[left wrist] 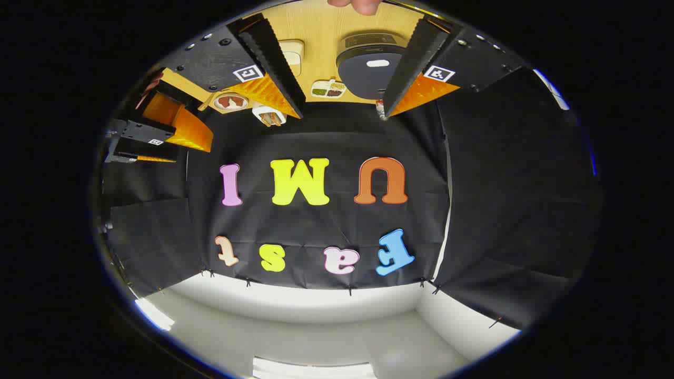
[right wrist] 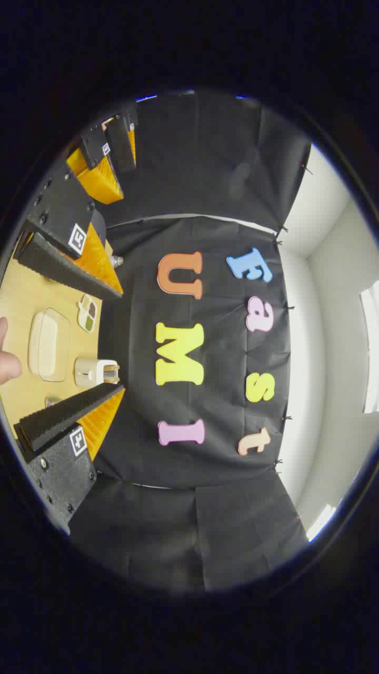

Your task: Close the left gripper, press the button to open the rice cooker; take a wooden spoon from the chopstick holder with the right hand, scoop a spoonful of rice and pour it into the rice cooker, then put the wooden spoon back into the chopstick holder.

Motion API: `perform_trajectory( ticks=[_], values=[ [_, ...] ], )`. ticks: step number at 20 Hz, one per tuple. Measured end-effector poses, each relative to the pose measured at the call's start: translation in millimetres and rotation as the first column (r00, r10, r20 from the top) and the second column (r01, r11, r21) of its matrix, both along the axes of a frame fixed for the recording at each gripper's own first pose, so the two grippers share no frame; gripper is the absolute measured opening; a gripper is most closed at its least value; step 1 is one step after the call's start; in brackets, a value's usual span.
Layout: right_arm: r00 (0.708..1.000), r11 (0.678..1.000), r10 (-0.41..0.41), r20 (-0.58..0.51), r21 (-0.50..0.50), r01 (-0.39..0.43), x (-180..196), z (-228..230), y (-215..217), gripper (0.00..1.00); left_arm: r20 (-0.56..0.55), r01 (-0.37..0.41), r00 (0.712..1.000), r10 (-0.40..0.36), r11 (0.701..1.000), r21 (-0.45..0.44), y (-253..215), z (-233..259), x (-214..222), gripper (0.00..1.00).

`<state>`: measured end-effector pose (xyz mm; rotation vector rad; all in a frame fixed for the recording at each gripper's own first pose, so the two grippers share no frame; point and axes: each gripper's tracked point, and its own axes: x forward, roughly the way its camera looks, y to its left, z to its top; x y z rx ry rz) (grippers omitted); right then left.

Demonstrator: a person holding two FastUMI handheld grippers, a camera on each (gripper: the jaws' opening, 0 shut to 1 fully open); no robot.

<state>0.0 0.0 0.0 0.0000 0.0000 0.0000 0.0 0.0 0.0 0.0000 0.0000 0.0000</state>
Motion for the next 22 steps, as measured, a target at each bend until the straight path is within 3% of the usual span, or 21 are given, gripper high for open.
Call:
perform_trajectory(
  ticks=[15,22],
  values=[
    [1.000,1.000,0.009,0.008,-0.026,-0.009,-4,7,-3,1.00,-0.024,-0.003,1.000,0.003,1.000,-0.007,-4,-6,-4,0.95],
    [1.000,1.000,-0.011,0.002,-0.008,0.011,5,3,-16,1.00,-0.033,-0.062,0.998,0.062,0.998,-0.002,14,-10,6,0.95]
  ],
)
